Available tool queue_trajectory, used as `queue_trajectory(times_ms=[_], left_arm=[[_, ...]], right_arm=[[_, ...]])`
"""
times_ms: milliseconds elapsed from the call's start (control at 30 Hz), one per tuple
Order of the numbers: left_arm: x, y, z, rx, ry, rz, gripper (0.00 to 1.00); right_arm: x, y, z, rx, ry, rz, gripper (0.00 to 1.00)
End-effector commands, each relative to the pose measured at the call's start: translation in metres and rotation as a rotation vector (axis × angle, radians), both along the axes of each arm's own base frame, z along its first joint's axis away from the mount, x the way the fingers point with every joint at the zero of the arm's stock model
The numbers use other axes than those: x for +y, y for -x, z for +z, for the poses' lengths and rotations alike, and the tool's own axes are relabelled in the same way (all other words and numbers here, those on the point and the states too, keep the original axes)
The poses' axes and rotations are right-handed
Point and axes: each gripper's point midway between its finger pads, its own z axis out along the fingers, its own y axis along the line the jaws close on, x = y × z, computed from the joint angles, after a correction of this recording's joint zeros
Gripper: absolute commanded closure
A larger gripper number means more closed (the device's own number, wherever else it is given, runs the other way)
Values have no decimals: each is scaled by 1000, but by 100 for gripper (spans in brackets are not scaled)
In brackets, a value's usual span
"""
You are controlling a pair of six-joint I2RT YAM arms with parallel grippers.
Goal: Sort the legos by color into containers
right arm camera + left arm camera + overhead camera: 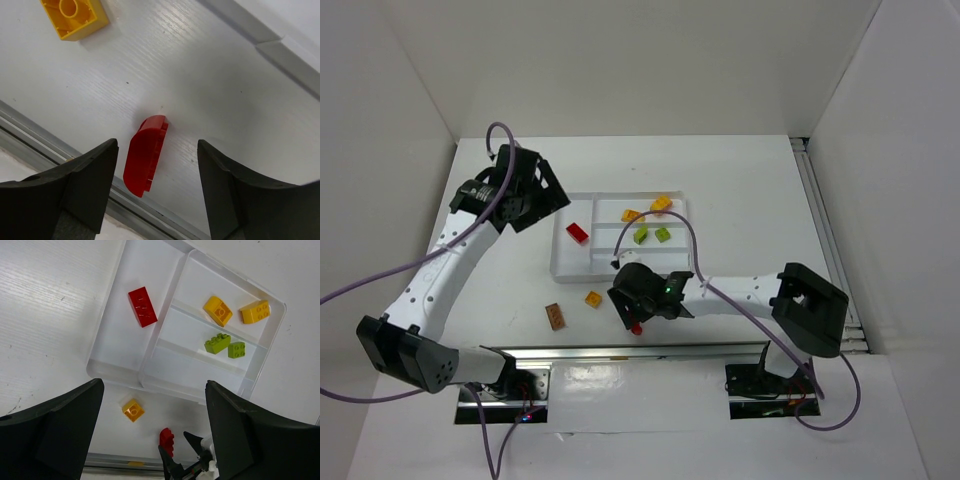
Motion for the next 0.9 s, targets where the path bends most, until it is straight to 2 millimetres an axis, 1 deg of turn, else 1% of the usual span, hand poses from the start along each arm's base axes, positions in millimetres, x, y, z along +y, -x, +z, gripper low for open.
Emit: queue_trajectory(times_ms=[0, 67, 100, 167, 233, 267, 300, 333, 400, 433, 467, 500, 533, 567, 600, 633, 667, 700, 733, 767, 800, 833, 867], left_arm=[[-2, 1, 13, -47, 14, -38, 7], [-2, 2, 9, -38, 11, -38, 7], [-3, 0, 11, -47, 14, -38, 7], [-3, 0, 11, -47, 14, -38, 7], [1, 0, 7, -38, 11, -28, 7], [1, 0, 7, -38, 11, -28, 7], [1, 0, 7, -38, 11, -28, 7], [1, 0, 7, -38, 4, -36, 7], [1, 0, 7, -38, 3, -36, 7], [4, -1, 7, -38, 3, -27, 7], [4, 1, 10, -47, 6, -27, 7], [5, 1, 10, -47, -2, -34, 7], [8, 0, 10, -47, -2, -24, 7], [11, -2, 13, -56, 0, -15, 7], [10, 0, 16, -63, 9, -21, 7], [10, 2, 15, -55, 7, -21, 7], [12, 2, 22, -72, 19, -19, 7], [11, 4, 25, -79, 27, -26, 7], [10, 3, 30, -91, 30, -26, 7], [8, 2, 34, -101, 41, -33, 7], [12, 3, 38, -112, 43, -24, 7], [11, 2, 43, -125, 46, -24, 7], [12, 6, 45, -125, 46, -24, 7]], right_arm=[[20, -3, 6, -20, -29, 23, 30], [23, 0, 4, -15, -20, 33, 33], [24, -3, 8, -29, -23, 26, 38], [23, -1, 9, -31, -9, 30, 43], [21, -2, 8, -36, 3, 24, 58], [19, -3, 9, -42, 15, 17, 62], [19, -7, 13, -56, 18, -3, 67], [19, -10, 24, -71, 9, -10, 75], [18, -15, 38, -104, 6, -14, 75], [15, -18, 48, -127, 3, -29, 75], [20, -24, 62, -145, -25, -33, 75], [17, -30, 67, -154, -25, -36, 75], [20, -31, 76, -169, -39, -27, 75], [19, -39, 84, -183, -52, -37, 75], [23, -47, 96, -189, -83, -42, 75], [29, -51, 105, -195, -115, -34, 75], [38, -58, 109, -202, -138, -28, 75], [47, -68, 122, -222, -174, -17, 75], [53, -76, 128, -211, -209, -18, 75], [61, -85, 124, -209, -211, -7, 75], [74, -96, 142, -243, -263, -2, 75], [82, -103, 147, -249, -289, -1, 75], [86, -115, 149, -267, -294, -5, 75]])
